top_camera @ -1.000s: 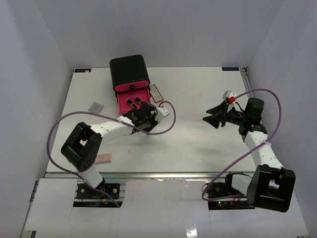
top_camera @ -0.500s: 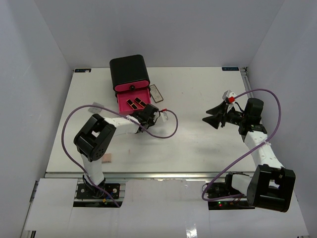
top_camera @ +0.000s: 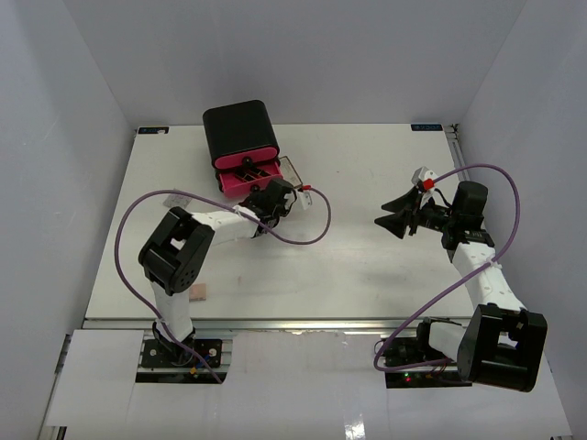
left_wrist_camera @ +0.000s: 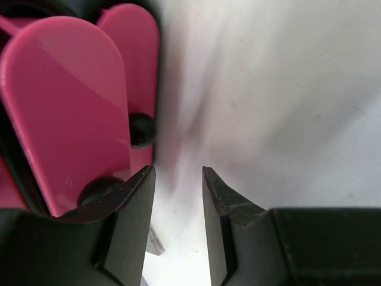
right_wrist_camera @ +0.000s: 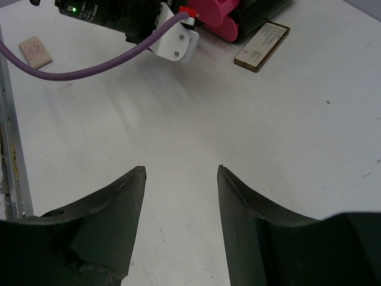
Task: Organize the makeup
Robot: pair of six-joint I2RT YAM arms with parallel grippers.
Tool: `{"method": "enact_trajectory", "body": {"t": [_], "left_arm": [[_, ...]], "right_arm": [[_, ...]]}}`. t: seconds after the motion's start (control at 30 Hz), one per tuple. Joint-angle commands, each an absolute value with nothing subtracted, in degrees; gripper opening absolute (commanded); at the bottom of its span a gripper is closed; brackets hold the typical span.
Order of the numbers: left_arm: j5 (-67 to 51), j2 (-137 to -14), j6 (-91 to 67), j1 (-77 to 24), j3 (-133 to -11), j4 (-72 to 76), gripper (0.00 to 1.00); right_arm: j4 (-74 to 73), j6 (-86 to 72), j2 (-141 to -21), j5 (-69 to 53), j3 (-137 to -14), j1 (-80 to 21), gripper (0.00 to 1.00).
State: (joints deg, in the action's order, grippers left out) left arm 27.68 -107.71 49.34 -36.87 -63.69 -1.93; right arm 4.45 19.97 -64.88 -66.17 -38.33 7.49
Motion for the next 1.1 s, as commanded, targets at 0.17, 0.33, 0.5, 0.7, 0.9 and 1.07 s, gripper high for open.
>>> {"method": "enact_trajectory", "body": {"t": [0.17, 0.33, 0.5, 0.7, 0.9, 1.07], "left_arm": [[27.13, -109.28, 50.76, -32.90, -69.93, 1.01, 0.53], [26.48, -109.82, 49.86, -31.27, -70.86, 0.79, 0.54], [25.96, -109.75, 48.45, -30.67, -71.88, 0.59, 0.59], [21.99, -105.75, 42.24, -31.58, -72.04, -3.03, 0.60], [13.16, -93.56, 22.62, -32.94, -65.69, -4.46, 0.64], [12.90, -85.85, 1.56, -30.90, -58.50, 0.37, 0.65]], "right_arm": [[4.99, 20.57, -65.30, -66.80, -38.50, 7.30, 0.58], [4.92, 20.57, -65.39, -66.73, -38.50, 7.38, 0.58], [4.87, 20.57, -65.48, -66.71, -38.46, 7.38, 0.58], [4.79, 20.61, -65.43, -66.67, -38.58, 7.38, 0.58], [4.57, 20.74, -65.48, -66.62, -38.58, 7.41, 0.58], [4.48, 20.83, -65.65, -66.79, -38.59, 7.47, 0.58]]}}
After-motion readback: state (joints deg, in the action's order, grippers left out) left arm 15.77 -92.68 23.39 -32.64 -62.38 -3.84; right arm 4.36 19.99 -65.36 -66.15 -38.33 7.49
